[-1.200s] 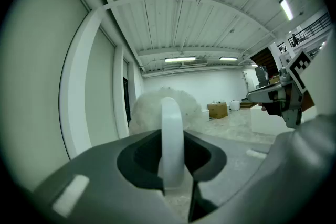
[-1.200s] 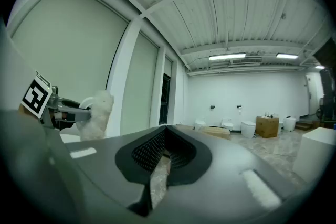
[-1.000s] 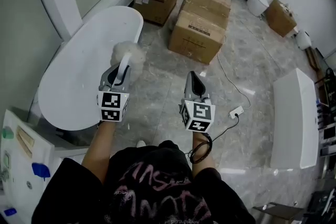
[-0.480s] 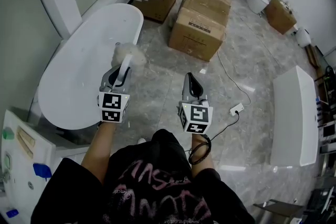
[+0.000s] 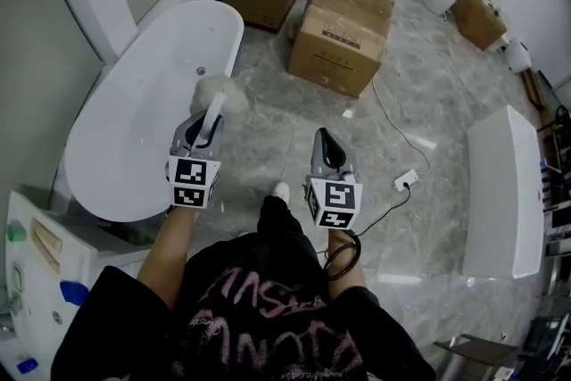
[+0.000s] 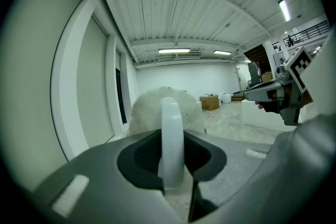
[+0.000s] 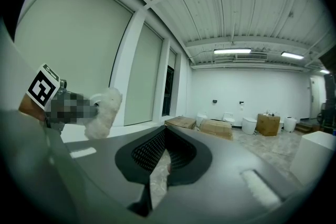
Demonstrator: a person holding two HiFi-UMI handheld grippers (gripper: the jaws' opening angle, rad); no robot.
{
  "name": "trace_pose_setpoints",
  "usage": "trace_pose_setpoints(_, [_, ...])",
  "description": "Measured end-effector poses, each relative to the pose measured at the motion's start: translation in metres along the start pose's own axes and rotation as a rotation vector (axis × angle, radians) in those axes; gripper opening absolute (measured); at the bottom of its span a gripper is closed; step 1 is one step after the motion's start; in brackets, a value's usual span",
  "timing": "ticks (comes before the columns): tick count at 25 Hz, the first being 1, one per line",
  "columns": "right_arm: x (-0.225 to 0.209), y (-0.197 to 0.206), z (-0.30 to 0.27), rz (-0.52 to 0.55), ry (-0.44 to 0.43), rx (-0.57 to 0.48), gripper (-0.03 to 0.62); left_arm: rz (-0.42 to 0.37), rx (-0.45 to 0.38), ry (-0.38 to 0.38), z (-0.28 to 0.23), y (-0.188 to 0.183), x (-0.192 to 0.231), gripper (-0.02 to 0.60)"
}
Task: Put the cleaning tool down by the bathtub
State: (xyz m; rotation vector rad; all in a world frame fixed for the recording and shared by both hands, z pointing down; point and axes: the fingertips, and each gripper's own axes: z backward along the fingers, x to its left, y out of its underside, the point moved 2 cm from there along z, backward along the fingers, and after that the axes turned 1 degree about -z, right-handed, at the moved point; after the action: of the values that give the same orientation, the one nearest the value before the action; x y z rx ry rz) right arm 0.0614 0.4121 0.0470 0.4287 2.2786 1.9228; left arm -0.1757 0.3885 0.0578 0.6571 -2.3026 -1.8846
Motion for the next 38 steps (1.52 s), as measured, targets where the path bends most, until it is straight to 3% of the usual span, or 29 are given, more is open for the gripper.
trace_pose_setpoints(8, [-0.005, 0.013, -0.035, 0.017, -0.034, 0.009, 0.014, -0.016, -0.006, 0.018, -0.032, 0.005, 0.004, 0.083])
trace_pose_setpoints(16, [-0.039, 0.022, -0.091, 0.013, -0.046, 0.030, 0.014, -0.010, 0.022, 0.013, -0.091, 0.010, 0.010, 0.083])
trace_pose_setpoints(38, [-0.111, 0.042, -0.261, -0.033, -0.124, 0.120, 0.013, 0.054, 0.182, -0.011, -0.250, 0.027, 0.034, 0.083])
